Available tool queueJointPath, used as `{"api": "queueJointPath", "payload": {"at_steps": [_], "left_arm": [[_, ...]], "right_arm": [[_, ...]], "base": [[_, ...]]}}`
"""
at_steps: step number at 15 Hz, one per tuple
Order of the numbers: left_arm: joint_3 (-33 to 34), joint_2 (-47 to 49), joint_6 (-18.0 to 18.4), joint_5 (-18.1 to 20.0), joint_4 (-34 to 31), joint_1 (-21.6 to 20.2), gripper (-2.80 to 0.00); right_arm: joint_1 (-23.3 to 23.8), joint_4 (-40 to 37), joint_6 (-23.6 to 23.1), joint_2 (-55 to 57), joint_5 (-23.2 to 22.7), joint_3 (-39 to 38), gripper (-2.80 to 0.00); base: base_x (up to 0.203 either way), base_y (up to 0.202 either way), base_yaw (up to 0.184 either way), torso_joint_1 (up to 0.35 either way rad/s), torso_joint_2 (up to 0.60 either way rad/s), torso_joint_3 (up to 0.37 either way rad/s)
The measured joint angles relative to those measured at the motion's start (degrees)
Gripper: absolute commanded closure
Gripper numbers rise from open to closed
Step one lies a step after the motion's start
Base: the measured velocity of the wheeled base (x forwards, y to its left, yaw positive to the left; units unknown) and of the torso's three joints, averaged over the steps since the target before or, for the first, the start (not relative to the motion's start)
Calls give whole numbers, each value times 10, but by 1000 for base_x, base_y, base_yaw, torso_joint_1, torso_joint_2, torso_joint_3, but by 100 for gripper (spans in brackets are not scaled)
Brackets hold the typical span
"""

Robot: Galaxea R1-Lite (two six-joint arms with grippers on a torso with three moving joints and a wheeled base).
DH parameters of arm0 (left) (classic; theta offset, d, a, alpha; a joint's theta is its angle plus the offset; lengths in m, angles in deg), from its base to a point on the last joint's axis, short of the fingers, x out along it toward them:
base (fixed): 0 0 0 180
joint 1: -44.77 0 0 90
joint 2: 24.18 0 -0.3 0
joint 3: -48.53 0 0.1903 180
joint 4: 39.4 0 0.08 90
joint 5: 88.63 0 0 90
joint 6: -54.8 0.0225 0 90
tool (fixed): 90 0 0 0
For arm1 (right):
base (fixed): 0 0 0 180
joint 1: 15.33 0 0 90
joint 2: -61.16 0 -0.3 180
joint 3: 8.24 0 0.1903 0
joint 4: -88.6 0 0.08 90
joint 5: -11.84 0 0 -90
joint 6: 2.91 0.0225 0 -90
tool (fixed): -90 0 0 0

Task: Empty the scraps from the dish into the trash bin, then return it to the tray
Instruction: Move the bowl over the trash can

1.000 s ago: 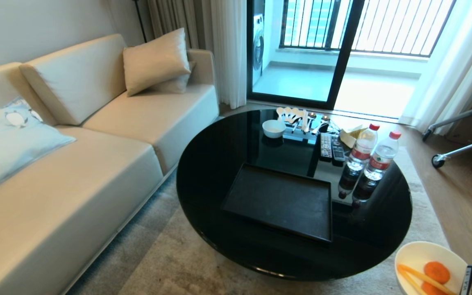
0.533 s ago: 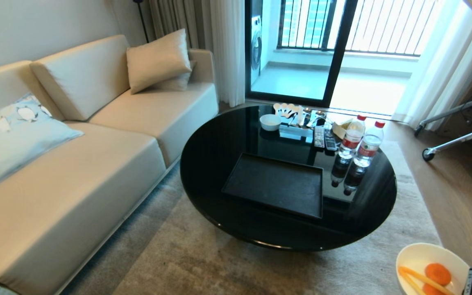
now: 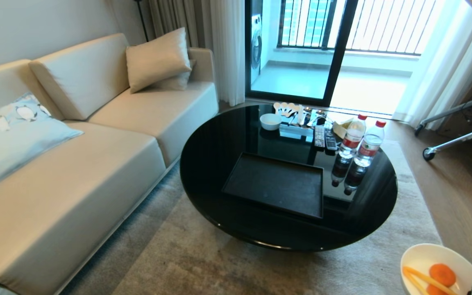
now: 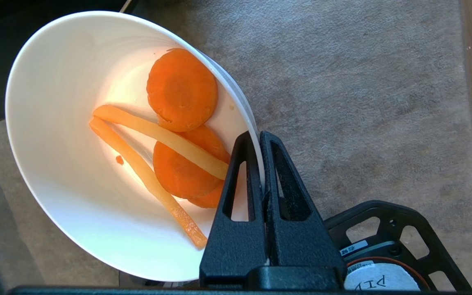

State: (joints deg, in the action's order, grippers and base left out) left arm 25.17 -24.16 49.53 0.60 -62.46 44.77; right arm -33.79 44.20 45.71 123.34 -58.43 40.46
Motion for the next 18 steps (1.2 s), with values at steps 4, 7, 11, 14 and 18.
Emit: {"api": "queueJointPath", "payload": {"at_steps": [4,7,11,14,18], "left_arm": [[0,0,0,0,0,0,0],[0,0,0,0,0,0,0],[0,0,0,0,0,0,0],[0,0,0,0,0,0,0],[0,0,0,0,0,0,0]], "right_arm": [[1,-6,0,-14,-1,1,0],[1,-6,0,-24,0,3,0],[0,-9,0,-30,-1,4,0],[0,-7,1,-31,0,3,0],[0,-9,0,-32,-1,4,0]], "base": [[0,0,0,0,0,0],[0,0,0,0,0,0],[0,0,0,0,0,0],[0,0,0,0,0,0],[0,0,0,0,0,0]]}}
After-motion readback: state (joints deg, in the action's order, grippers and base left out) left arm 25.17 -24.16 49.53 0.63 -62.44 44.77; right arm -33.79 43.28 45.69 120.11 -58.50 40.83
